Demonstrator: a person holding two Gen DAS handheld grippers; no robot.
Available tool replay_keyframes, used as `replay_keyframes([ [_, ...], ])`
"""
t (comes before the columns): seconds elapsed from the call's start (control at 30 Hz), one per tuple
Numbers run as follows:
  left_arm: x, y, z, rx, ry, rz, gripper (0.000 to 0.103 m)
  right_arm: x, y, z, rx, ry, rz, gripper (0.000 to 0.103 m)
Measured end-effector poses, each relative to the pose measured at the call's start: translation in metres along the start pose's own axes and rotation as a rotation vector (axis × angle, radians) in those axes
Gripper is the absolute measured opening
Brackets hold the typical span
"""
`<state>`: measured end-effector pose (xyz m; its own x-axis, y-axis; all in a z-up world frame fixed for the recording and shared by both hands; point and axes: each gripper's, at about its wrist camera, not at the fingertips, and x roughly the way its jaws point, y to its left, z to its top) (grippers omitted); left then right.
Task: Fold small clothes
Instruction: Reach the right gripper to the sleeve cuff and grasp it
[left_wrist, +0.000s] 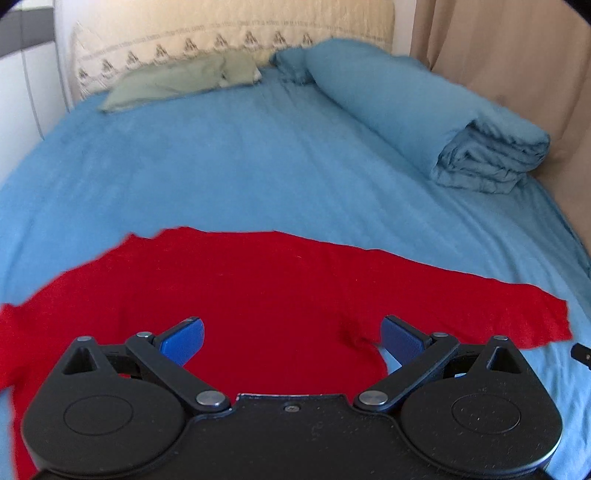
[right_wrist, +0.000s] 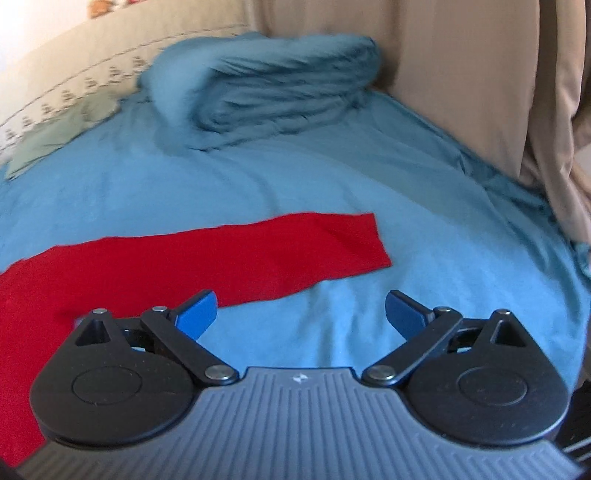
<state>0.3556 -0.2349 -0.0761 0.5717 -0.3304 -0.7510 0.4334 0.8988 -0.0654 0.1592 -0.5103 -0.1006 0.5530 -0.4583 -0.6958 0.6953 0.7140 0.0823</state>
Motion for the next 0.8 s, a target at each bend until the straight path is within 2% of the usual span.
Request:
replay_keyframes([
  [0.13,0.061,-0.008,0.009,0.002,0.051,-0.005,0.103,0.054,-0.010,0.000,0.068,0.038,-0.031,0.103],
  [0.23,0.096,-0.011,0.016,-0.010,0.100,-0.007,0.103,0.084,-0.018,0.001,0.106,0.068,-0.055,0.095],
  [0.3,0.112,-0.014,0.018,-0.015,0.132,-0.005,0.103,0.100,-0.022,0.002,0.132,0.086,-0.063,0.092],
  [0.37,0.125,-0.016,0.018,-0.019,0.159,0.000,0.103,0.111,-0.027,0.003,0.164,0.109,-0.069,0.082],
  [0.43,0.136,-0.019,0.016,-0.019,0.191,0.007,0.103,0.122,-0.031,0.002,0.208,0.135,-0.057,0.077],
  [0.6,0.155,-0.020,0.017,0.010,0.229,0.043,0.103,0.137,-0.035,0.004,0.295,0.124,-0.069,0.071],
  [0.7,0.161,-0.022,0.018,0.037,0.256,0.048,0.103,0.146,-0.036,0.011,0.340,0.109,-0.079,0.055],
  [0.77,0.167,-0.021,0.021,0.035,0.280,0.040,0.103,0.150,-0.037,0.018,0.364,0.107,-0.095,0.037],
  [0.8,0.168,-0.019,0.022,0.031,0.293,0.035,0.103,0.151,-0.036,0.021,0.368,0.106,-0.105,0.034],
])
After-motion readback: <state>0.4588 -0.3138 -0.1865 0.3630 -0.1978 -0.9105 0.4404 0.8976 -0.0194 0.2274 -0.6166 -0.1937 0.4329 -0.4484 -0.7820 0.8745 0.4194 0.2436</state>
